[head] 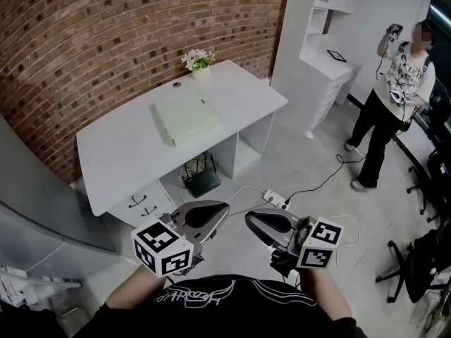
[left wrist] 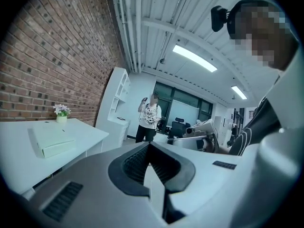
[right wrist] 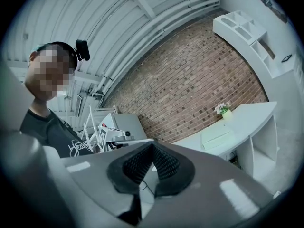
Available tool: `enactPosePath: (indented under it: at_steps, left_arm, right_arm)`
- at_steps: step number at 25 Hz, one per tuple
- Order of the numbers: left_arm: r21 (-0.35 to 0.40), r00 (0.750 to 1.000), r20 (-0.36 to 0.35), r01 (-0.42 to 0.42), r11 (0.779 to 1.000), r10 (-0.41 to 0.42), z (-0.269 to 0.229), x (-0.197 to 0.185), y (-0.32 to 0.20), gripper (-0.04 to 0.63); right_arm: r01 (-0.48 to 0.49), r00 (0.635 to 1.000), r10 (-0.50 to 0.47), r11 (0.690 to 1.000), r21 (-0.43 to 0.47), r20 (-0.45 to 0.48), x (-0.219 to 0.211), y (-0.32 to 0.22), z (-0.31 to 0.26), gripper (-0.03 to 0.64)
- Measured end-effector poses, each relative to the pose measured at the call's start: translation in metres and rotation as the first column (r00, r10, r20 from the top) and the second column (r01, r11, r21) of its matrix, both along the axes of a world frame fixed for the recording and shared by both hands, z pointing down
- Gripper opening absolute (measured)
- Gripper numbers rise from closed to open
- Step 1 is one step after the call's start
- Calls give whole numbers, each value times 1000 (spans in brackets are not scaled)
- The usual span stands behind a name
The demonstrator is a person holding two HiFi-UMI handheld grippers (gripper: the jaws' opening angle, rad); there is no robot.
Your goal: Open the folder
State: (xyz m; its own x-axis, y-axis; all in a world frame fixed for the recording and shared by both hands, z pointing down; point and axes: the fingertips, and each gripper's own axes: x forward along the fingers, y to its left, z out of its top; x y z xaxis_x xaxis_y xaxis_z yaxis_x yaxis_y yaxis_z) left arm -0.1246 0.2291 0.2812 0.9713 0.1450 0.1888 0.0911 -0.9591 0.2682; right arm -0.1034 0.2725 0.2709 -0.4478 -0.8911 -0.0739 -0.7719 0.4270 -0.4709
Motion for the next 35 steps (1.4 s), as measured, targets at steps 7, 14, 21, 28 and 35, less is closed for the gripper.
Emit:
enactPosePath:
  at_steps: [7,14,21,28,35]
  left_arm:
    - [0,999,7,33,999,-33,10,19,-3,-5]
    - [-12,999,29,47,999,-46,21,37,-25,-5]
    - [-22,998,43,49,999,-48,33,76,-65,-5]
    - [-49,994,81,74,996,-70,49,125,-122,-5]
    - [-66,987,111,127,990,-120,65,160,-186,-5]
  right_arm:
    - [15,1000,-15,1000,-9,13,23,-1,10,3]
    - [14,999,-12,999,-31,39,42,-22,22,3]
    - [9,999,-6,998,-59,48,80,-61,34,3]
    - [28,998,-22,994,-102,65,130,-118,43,3]
    - [73,994,-62,988,-137,85,171,-180,54,3]
